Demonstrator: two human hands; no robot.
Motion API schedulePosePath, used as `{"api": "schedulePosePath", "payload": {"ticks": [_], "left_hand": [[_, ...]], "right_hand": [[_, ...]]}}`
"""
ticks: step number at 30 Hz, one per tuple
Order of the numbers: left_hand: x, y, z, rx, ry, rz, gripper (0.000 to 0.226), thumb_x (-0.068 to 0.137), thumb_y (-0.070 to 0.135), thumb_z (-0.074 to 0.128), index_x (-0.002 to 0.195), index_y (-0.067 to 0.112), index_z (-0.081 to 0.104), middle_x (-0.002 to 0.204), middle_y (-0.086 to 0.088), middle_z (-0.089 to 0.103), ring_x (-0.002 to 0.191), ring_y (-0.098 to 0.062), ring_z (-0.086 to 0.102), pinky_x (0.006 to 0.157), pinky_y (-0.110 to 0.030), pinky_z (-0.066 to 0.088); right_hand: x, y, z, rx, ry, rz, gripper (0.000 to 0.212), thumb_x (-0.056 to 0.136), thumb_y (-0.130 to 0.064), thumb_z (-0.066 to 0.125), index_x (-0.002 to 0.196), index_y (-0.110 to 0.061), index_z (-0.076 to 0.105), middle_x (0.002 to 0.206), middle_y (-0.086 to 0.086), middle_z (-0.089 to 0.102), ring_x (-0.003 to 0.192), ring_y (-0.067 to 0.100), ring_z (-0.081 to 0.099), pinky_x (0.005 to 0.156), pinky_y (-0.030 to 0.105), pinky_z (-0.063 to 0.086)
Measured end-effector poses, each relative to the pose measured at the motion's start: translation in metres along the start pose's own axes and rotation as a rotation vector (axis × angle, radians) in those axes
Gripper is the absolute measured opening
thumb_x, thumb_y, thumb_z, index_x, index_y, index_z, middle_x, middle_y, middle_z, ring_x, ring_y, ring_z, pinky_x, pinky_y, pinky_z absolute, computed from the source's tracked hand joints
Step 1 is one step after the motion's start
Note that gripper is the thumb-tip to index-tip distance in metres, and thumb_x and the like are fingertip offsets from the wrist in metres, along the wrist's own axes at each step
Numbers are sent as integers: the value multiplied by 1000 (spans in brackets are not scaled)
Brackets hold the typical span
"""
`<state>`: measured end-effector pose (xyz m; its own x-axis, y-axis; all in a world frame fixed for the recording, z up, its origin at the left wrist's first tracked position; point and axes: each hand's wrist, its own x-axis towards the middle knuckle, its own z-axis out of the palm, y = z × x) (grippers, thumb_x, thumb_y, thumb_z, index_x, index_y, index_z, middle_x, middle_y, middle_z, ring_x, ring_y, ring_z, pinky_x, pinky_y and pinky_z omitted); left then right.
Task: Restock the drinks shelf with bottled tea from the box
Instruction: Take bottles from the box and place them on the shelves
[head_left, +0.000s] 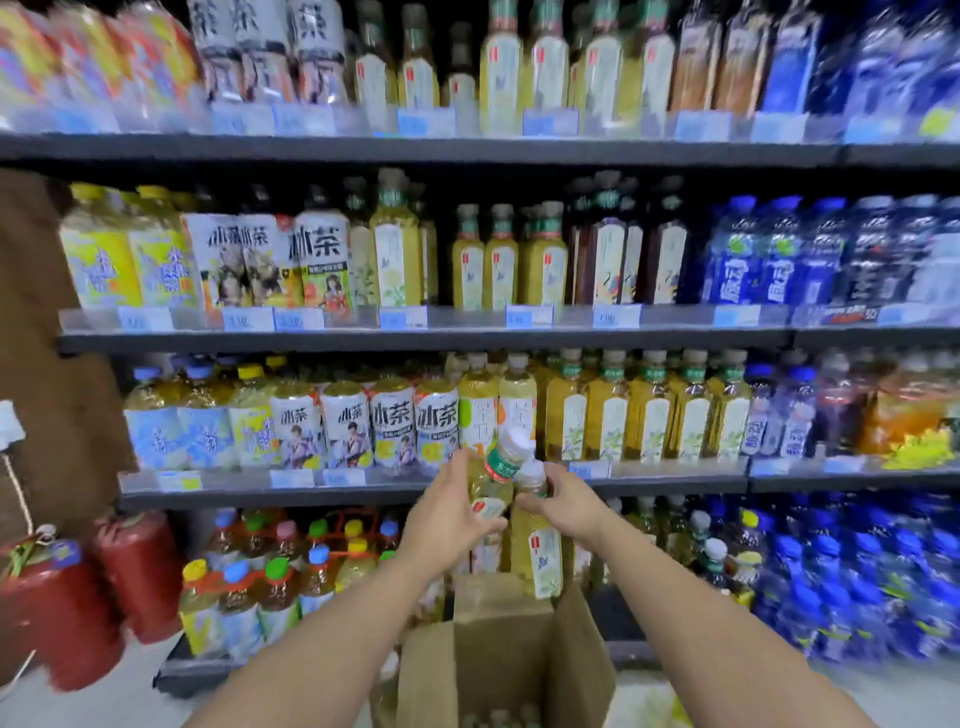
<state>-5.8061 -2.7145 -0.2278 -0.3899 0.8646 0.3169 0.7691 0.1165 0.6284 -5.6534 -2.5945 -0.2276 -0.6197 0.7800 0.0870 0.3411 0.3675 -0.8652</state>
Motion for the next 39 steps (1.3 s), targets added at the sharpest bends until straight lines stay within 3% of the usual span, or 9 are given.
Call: {"api": "schedulePosePath", "payload": {"ticks": [3,6,10,14,17,23,30,34,39], "left_hand": [[20,42,-34,-50,57,55,83,68,44,88,127,34,31,121,16,55,107,-12,59,83,-30,49],[50,77,-70,-71,124,96,77,70,38,87,122,33,31,124,6,57,102,-13,56,79,-30,44],[97,114,-119,-104,218,186,78,77,34,85,132,29,31,120,13,50,105,-9,52,82,-26,40],[148,131,-152,-147,285,205,84,77,26,85,139,23,29,120,13,47,106,-6,46,88,-22,35],[187,130,-161,-154,305,196,84,74,27,87,136,24,31,124,8,52,109,-10,50,89,-23,36],[251,115,-157,-123,277,179,80,75,27,86,134,25,32,115,12,48,102,-10,48,85,-27,40],[324,80,-138,-140,169,110,84,70,28,89,135,21,36,114,3,65,95,-13,62,79,-28,51],[351,60,-122,-211,165,55,87,73,29,88,141,17,36,106,5,65,86,-8,64,64,-17,49],[371,49,-116,-112,178,65,73,75,38,85,135,15,48,114,-1,69,102,-19,66,85,-29,54]], "right_hand": [[4,-53,-40,21,49,-90,41,86,-27,73,124,-22,57,116,-11,65,110,11,61,95,34,50],[16,-106,-78,43,110,-165,38,86,-26,74,121,-24,58,111,-12,67,106,9,62,88,29,51],[40,-171,-121,106,126,-267,44,88,-25,72,128,-23,54,116,-10,63,111,13,59,85,29,50],[77,-219,-153,133,138,-354,42,86,-28,74,124,-33,56,118,-14,65,111,12,61,93,44,53],[106,-241,-164,148,155,-380,40,88,-29,72,123,-38,53,121,-15,60,112,12,58,85,45,52],[176,-247,-153,46,254,-448,37,88,-21,71,120,-29,54,109,-17,61,108,10,57,85,27,44],[260,-227,-137,-32,396,-279,49,88,-33,70,132,-18,53,123,2,64,113,22,59,94,35,48],[288,-219,-142,-161,432,-220,61,89,-41,67,140,-15,46,136,7,58,124,29,54,96,33,45],[296,-206,-134,-428,508,-272,58,90,-41,65,137,-13,47,120,12,63,112,30,59,78,28,42]]}}
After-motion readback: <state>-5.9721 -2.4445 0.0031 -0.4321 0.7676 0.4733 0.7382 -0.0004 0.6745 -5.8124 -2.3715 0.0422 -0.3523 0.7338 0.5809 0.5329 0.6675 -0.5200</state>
